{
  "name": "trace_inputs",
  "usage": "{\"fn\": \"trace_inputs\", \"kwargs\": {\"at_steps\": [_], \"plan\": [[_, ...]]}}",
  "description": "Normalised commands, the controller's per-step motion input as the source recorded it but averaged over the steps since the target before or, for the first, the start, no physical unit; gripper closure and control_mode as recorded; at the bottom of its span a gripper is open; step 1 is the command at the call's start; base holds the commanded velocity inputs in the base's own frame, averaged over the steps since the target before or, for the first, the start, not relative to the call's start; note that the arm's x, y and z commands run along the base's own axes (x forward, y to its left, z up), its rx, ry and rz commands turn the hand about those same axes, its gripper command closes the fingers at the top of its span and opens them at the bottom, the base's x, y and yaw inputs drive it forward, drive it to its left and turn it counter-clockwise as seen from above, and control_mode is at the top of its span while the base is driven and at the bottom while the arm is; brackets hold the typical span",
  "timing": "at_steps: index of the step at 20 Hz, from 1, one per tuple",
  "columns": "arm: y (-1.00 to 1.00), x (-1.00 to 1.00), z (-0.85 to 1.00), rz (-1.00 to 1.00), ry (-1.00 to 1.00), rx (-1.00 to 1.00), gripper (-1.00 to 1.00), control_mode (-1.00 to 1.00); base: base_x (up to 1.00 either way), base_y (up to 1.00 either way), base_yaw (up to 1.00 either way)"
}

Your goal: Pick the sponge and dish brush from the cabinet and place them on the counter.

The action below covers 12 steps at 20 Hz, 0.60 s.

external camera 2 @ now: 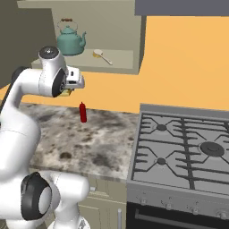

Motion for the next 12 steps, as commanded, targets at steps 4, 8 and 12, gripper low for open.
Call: {"fn": "trace_inputs", "kwargs": {"at_steps": [4,8,12], "plan": [[-0.15,-0.18,-0.37,0.0,0.0,0.0,1.0,-1.0,0.0,0.0,0.0],[-0.12,-0.04,-0.28,0.0,0.01,0.0,1.0,-1.0,0.0,0.0,0.0],[-0.09,0.0,-0.28,0.0,0.03,0.0,1.0,-1.0,0.0,0.0,0.0]]}}
